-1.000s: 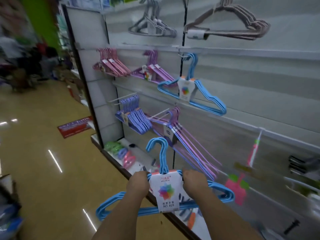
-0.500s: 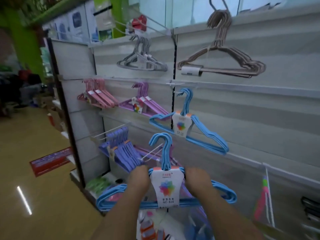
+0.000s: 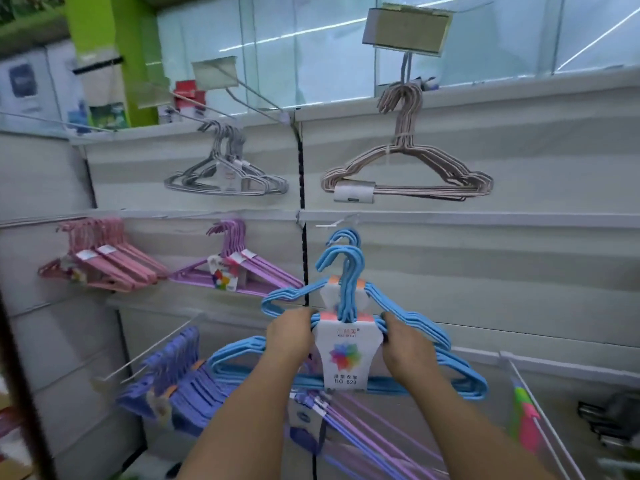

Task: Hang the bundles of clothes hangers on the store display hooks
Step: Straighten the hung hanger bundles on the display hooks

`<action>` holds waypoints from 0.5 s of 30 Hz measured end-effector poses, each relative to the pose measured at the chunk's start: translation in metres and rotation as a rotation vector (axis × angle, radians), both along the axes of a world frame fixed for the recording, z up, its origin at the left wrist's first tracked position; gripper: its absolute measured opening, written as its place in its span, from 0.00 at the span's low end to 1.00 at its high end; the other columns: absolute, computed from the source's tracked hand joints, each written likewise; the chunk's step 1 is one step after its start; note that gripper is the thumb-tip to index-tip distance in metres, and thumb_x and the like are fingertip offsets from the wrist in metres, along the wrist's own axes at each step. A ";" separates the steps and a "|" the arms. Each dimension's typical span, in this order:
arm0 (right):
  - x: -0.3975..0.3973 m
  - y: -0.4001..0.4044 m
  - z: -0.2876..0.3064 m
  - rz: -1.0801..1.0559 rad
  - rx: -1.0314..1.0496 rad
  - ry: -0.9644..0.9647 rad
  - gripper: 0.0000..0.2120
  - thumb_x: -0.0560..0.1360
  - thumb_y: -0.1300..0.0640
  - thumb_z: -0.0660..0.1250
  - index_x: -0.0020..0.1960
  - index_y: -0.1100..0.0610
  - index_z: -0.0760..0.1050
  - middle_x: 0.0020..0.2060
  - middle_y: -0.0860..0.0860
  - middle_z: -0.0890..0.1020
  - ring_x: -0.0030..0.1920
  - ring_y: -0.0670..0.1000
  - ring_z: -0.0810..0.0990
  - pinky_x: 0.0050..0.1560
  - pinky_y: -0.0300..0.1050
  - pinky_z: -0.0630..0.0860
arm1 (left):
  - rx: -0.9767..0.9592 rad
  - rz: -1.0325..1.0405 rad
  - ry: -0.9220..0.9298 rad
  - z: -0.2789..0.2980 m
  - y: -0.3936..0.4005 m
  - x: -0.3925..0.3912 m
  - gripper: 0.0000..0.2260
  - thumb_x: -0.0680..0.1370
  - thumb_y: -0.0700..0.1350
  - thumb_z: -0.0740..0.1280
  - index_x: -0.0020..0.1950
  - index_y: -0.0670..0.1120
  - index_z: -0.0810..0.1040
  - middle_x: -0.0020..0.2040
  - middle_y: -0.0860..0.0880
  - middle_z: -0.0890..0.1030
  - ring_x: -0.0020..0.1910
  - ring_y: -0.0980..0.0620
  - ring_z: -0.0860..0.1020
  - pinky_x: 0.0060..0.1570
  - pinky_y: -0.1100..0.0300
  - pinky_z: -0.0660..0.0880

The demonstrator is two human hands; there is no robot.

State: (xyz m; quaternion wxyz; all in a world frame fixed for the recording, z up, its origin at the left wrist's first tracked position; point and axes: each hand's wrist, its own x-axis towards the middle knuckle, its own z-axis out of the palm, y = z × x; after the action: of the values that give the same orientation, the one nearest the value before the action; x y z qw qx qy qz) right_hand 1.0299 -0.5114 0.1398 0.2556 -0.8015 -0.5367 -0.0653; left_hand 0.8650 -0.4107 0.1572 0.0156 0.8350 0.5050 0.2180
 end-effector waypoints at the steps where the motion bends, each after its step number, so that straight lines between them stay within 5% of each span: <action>1: 0.002 0.003 0.000 -0.036 0.016 0.030 0.08 0.78 0.57 0.57 0.57 0.52 0.68 0.52 0.54 0.81 0.52 0.58 0.79 0.42 0.48 0.70 | 0.010 -0.028 0.010 0.003 0.005 0.006 0.18 0.76 0.39 0.60 0.64 0.53 0.74 0.56 0.45 0.81 0.54 0.42 0.78 0.46 0.54 0.73; 15: 0.042 0.055 0.015 -0.215 0.126 0.143 0.13 0.77 0.63 0.59 0.60 0.53 0.69 0.53 0.53 0.80 0.51 0.58 0.78 0.40 0.45 0.67 | 0.073 -0.109 -0.042 0.026 0.065 0.064 0.16 0.77 0.42 0.59 0.63 0.54 0.74 0.53 0.47 0.81 0.53 0.44 0.79 0.43 0.56 0.69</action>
State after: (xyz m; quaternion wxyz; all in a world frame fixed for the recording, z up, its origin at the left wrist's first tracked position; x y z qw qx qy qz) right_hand 1.0721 -0.4562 0.1545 0.3346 -0.8393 -0.4230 -0.0686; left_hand 0.9290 -0.3459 0.1833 0.0077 0.8565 0.4500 0.2527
